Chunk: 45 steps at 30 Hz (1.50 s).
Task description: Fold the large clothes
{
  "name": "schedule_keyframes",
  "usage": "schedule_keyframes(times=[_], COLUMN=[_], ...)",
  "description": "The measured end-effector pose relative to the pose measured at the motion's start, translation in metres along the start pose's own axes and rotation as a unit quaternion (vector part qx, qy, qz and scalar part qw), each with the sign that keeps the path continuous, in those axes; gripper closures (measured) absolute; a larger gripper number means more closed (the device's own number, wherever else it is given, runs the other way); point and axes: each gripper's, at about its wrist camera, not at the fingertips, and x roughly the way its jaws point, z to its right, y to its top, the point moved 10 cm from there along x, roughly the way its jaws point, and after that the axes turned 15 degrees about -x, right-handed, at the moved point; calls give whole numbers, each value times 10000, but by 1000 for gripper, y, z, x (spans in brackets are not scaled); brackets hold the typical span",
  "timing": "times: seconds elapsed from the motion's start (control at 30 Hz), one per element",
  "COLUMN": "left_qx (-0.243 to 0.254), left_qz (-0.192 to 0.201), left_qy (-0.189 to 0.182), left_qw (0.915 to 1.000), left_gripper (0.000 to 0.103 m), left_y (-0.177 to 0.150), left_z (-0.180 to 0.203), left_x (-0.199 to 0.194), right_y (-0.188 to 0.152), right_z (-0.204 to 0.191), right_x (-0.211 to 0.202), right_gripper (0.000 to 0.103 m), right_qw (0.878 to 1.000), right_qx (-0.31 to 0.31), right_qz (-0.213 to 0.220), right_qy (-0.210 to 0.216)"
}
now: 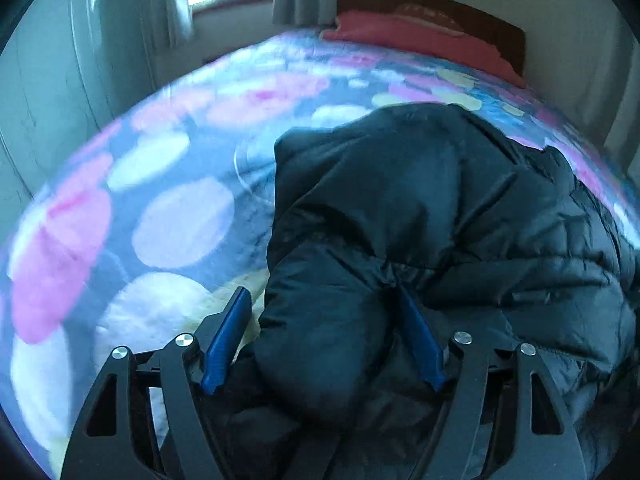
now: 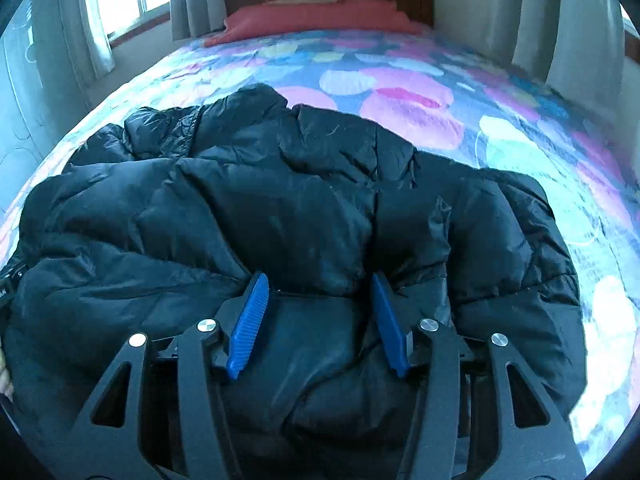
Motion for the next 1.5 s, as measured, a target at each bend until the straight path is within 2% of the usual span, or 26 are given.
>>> schedule_keyframes(times=[0.07, 0.2, 0.27, 0.33, 0.6, 0.7, 0.77, 0.93, 1.0, 1.07, 1.2, 1.33, 1.4, 1.5], left_qx=[0, -86, -114, -95, -384, -585, -643, -1029, -1319, -1495, -1368, -1471, -1584, -1770], left_qz=[-15, 43, 108, 235, 363, 215, 52, -397, -683, -851, -752, -704, -688, -667], left_qy=[25, -79, -92, -60, 25, -92, -233, -628, -930, -1081, -1133, -1177, -1184, -1184], left_qw=[10000, 9999, 9998, 9997, 9986, 9980, 9976, 9919, 9845, 9792, 9812, 9796, 9778, 9748], left_gripper=[28, 28, 28, 28, 28, 28, 27, 27, 27, 27, 27, 26, 26, 26], left_y=[2, 1, -3, -13, -69, -98, -118, -162, -179, -191, -200, -201, -201, -202], left_z=[0, -10, -22, -37, -105, -127, -136, -152, -151, -150, -144, -143, -143, -142], left_x=[-1, -26, -47, -74, -157, -180, -188, -196, -196, -196, -202, -202, -204, -206], right_y=[4, -2, -14, -29, -138, -183, -208, -263, -274, -285, -293, -296, -296, -296], right_z=[-1, 6, 12, 21, 65, 76, 79, 78, 77, 72, 69, 63, 57, 49], right_x=[-3, -32, -54, -74, -143, -166, -177, -202, -206, -209, -216, -216, -217, -218], right_gripper=[52, 50, 42, 41, 41, 40, 34, 33, 33, 33, 33, 33, 37, 50], right_qw=[10000, 9997, 9996, 9993, 9967, 9947, 9937, 9914, 9902, 9884, 9873, 9830, 9830, 9833], right_qx=[-53, 198, 202, 248, 681, 901, 996, 1229, 1351, 1492, 1574, 1807, 1801, 1783], right_qz=[-9, 144, 211, 261, -55, -186, -245, -310, -279, -287, -220, -169, -136, -104], right_qy=[-84, 68, -24, -107, -432, -462, -460, -323, -207, -27, 38, 265, 322, 345])
